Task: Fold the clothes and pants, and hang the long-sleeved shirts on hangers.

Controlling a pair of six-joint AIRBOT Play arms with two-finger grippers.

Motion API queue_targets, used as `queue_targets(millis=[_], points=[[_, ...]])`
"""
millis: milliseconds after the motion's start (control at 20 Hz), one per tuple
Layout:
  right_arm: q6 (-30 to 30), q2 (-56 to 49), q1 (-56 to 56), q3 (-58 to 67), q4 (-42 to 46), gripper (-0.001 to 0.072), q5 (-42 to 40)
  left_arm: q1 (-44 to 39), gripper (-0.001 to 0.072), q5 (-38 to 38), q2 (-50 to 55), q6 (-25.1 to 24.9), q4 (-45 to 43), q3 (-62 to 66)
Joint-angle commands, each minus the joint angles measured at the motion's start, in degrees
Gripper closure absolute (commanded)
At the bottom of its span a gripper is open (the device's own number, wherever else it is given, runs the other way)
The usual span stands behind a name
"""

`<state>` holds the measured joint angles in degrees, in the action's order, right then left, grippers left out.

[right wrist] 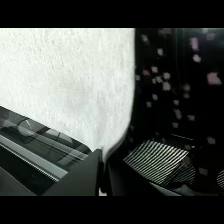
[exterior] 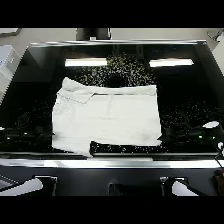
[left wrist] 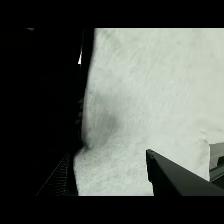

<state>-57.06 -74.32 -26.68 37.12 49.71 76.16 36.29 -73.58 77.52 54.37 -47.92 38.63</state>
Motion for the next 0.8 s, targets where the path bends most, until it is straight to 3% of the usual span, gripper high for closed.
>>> queue_targets(millis=[0,200,300,400,500,750], points=[[-0.37,0.04,0.04,0.07,0.04,0.0683,0.22,-0.09,0.0150,1.68,0.37,-0.61,-0.26,-0.13],[-0.39,0.04,0.04,0.07,0.04,0.0683,0.20,-2.27,0.0151,1.68,1.60,-0.61,-0.22,-0.22],[-0.42,0.04,0.04,0.07,0.04,0.0683,0.22,-3.58,0.0229,1.84,2.38,-0.42,-0.20,-0.20],[-0.63,0.04,0.04,0.07,0.02,0.0683,0.24,-3.85,0.0552,2.29,2.36,-0.15,0.17,-0.20],[-0.61,0.11,0.04,0.04,-0.52,0.0684,0.48,-3.82,0.0689,2.25,2.29,0.13,1.03,-0.02],[2.23,4.28,1.05,0.74,-8.87,0.0685,-0.57,-4.37,0.0691,1.27,2.29,0.07,8.63,3.06]])
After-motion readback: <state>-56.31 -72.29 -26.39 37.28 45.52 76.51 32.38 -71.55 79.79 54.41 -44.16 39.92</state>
